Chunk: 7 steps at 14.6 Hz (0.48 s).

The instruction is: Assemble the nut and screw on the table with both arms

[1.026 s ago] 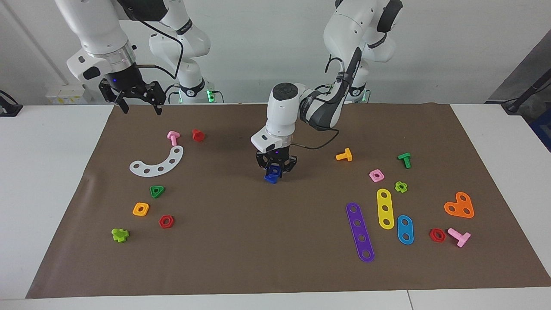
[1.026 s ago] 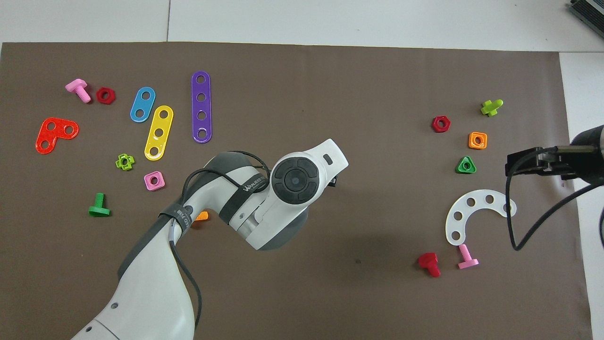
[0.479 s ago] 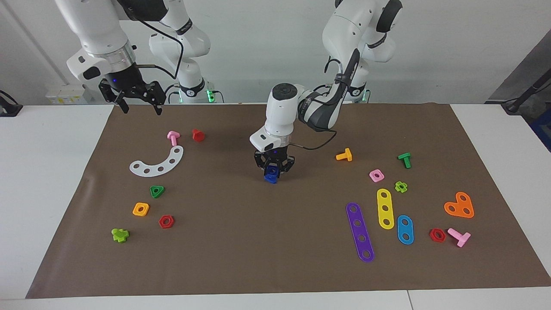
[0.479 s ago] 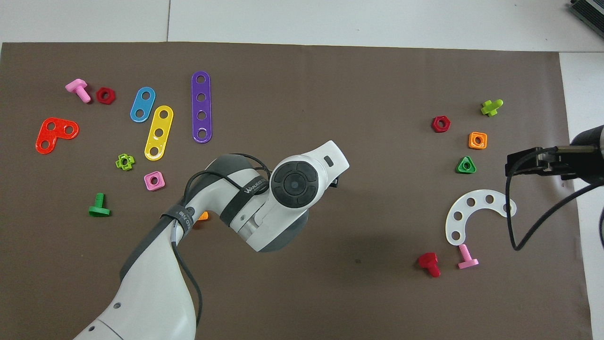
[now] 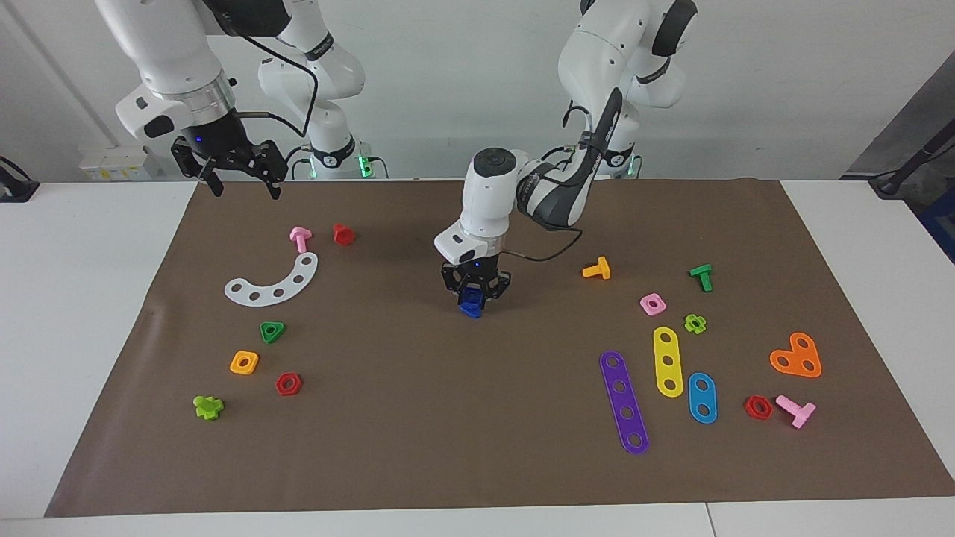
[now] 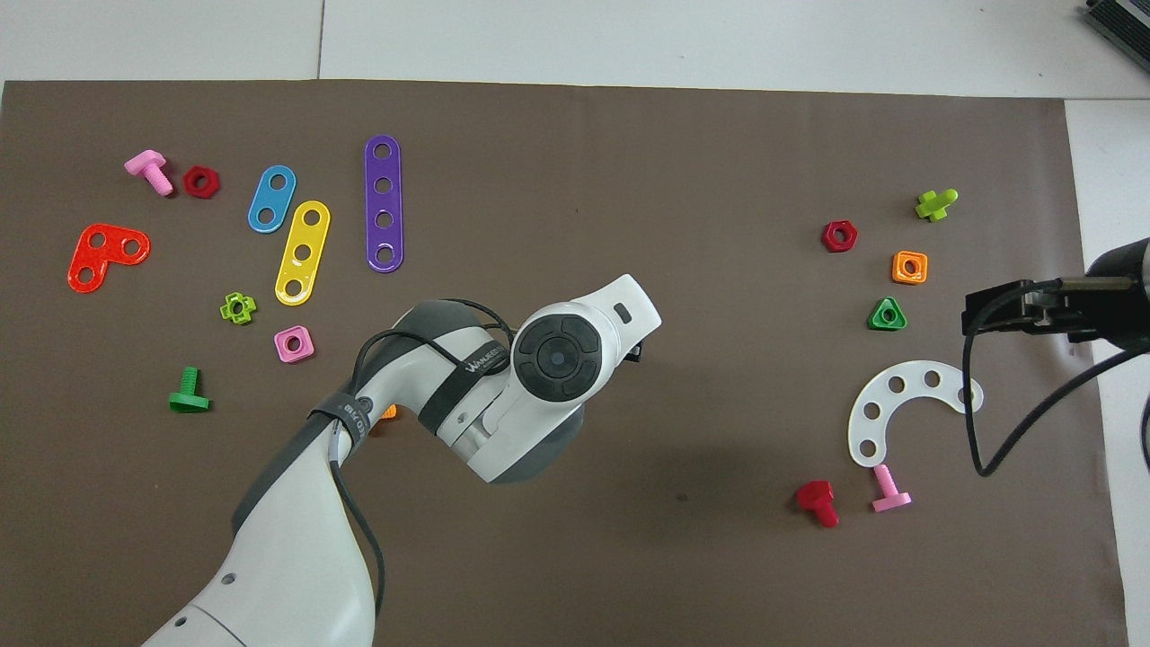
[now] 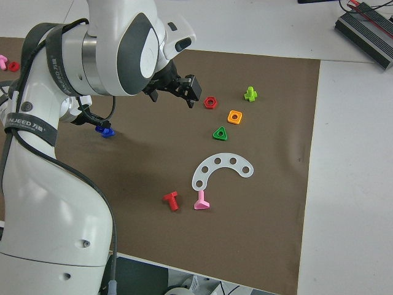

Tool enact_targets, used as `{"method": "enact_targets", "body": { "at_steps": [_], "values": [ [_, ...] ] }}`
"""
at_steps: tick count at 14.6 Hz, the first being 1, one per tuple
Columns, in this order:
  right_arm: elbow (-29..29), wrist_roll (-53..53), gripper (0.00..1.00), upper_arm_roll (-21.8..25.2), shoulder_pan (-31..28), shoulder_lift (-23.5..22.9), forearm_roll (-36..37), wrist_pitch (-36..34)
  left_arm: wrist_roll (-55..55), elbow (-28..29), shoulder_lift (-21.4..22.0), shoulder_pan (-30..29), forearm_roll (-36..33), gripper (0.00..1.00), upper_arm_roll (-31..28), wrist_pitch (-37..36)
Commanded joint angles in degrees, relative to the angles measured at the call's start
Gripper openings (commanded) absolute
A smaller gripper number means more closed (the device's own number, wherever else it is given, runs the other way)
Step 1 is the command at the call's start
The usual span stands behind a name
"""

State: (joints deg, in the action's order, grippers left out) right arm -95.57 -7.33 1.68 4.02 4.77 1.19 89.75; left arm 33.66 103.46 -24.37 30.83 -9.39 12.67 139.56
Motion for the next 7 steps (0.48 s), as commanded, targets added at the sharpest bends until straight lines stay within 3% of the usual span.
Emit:
{"method": "enact_targets", "body": {
  "at_steps": [1, 7],
  "values": [
    [0.0, 1.4, 1.0, 0.0, -0.3, 0.1, -0.3, -0.8, 0.4, 0.0, 0.6, 0.6, -0.6, 1.0, -0.7, 0.1],
    [0.0, 1.4, 1.0, 0.0, -0.2, 0.1, -0.3, -0.7, 0.0, 0.2, 5.2, -0.3, -0.6, 1.0, -1.0, -6.6]
  ]
}}
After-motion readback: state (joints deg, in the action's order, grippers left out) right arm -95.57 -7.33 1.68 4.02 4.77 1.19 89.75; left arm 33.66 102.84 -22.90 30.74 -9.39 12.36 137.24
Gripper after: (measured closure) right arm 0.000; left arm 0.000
